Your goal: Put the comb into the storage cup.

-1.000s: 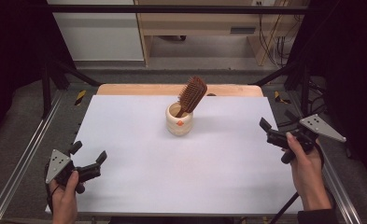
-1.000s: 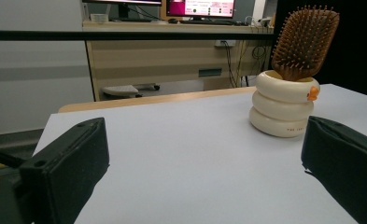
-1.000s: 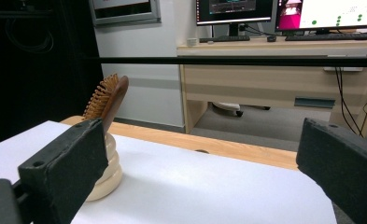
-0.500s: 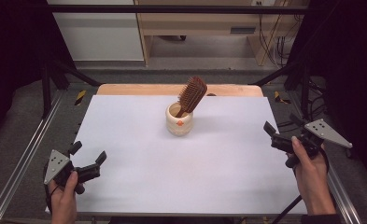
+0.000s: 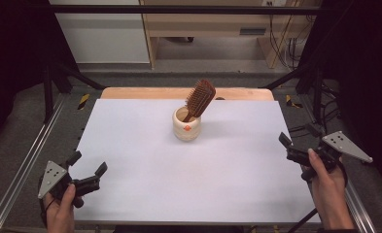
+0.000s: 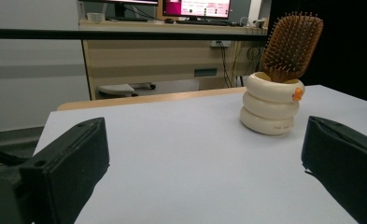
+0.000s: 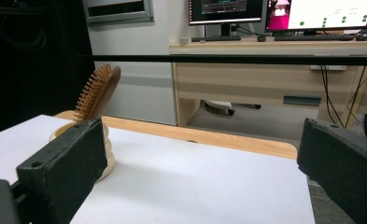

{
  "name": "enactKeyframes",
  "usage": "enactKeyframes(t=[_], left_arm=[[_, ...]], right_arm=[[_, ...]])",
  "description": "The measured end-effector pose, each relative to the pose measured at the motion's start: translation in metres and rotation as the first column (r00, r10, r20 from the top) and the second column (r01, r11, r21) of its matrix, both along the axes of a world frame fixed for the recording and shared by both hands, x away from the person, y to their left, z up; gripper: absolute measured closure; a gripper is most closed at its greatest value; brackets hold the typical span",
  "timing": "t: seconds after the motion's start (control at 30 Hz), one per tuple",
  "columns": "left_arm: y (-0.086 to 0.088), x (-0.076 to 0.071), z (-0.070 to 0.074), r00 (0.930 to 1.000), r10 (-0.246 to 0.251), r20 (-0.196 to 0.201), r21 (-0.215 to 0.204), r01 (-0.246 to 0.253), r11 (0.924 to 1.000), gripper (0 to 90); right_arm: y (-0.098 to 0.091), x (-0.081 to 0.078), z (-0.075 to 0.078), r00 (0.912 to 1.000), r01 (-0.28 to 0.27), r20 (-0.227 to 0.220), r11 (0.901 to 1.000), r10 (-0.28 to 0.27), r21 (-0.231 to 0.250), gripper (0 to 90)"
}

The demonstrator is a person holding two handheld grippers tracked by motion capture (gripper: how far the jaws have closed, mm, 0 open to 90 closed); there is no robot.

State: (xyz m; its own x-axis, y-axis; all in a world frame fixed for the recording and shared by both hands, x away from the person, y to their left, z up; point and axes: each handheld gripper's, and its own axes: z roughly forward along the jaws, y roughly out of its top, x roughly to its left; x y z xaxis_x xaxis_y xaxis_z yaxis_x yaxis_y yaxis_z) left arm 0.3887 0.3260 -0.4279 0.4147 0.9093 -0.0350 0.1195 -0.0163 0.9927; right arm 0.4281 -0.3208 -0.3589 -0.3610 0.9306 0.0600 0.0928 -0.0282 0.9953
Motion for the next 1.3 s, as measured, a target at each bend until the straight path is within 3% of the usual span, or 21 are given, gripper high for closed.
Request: enactKeyframes(t=[0.4,1.3], left_arm=[[0.000,0.004,-0.005,0.9999,-0.009,-0.006,0.011,0.009,0.9999,1.1],[0.002,0.004,-0.006,1.0000,-0.005,0.001,0.002,0.005,1.0000,1.1]], right_arm=[[-0.006,-0.011,-0.011,0.9999,0.012,0.000,0.9999,-0.012,-0.003,2.1],[0.005,-0.027,-0.051,0.9994,-0.013,-0.034,0.9999,0.013,0.004,2.2]])
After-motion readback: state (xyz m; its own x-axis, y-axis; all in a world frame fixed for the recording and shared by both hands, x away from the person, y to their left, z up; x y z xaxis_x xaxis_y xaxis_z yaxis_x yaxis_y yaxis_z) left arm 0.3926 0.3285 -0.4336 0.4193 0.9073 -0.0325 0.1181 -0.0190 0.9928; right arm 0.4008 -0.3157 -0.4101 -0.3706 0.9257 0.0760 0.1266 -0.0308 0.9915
